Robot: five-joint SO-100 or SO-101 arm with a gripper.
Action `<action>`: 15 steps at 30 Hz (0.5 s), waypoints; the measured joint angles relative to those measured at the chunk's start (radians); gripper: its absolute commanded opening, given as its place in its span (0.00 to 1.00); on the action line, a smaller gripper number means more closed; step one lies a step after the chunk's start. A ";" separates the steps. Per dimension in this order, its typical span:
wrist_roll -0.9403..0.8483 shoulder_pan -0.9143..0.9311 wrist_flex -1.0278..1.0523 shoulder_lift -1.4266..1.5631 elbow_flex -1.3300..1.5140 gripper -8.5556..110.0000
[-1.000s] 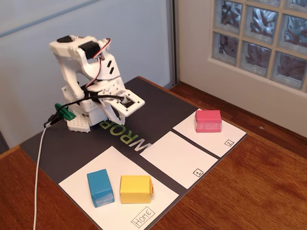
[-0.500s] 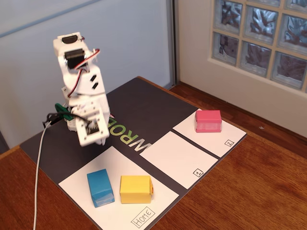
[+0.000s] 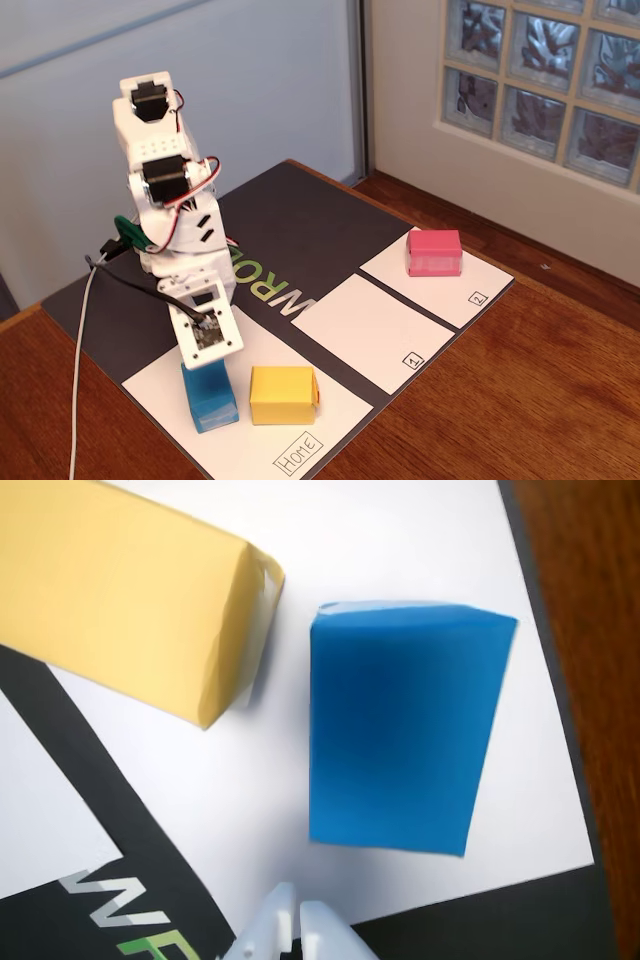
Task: Move box blue to zone 1
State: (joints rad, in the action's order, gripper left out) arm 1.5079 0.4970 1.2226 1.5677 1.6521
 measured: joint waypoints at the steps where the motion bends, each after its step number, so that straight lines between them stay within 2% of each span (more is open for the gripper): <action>1: -0.003 0.000 -0.003 -0.005 -0.003 0.07; 3: -0.025 0.000 -0.003 -0.035 -0.032 0.08; 7: -0.048 0.000 0.000 -0.080 -0.078 0.15; 15: -0.054 0.002 0.000 -0.121 -0.152 0.50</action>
State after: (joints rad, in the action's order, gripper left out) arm 1.4542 0.4985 1.2226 1.4465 1.5002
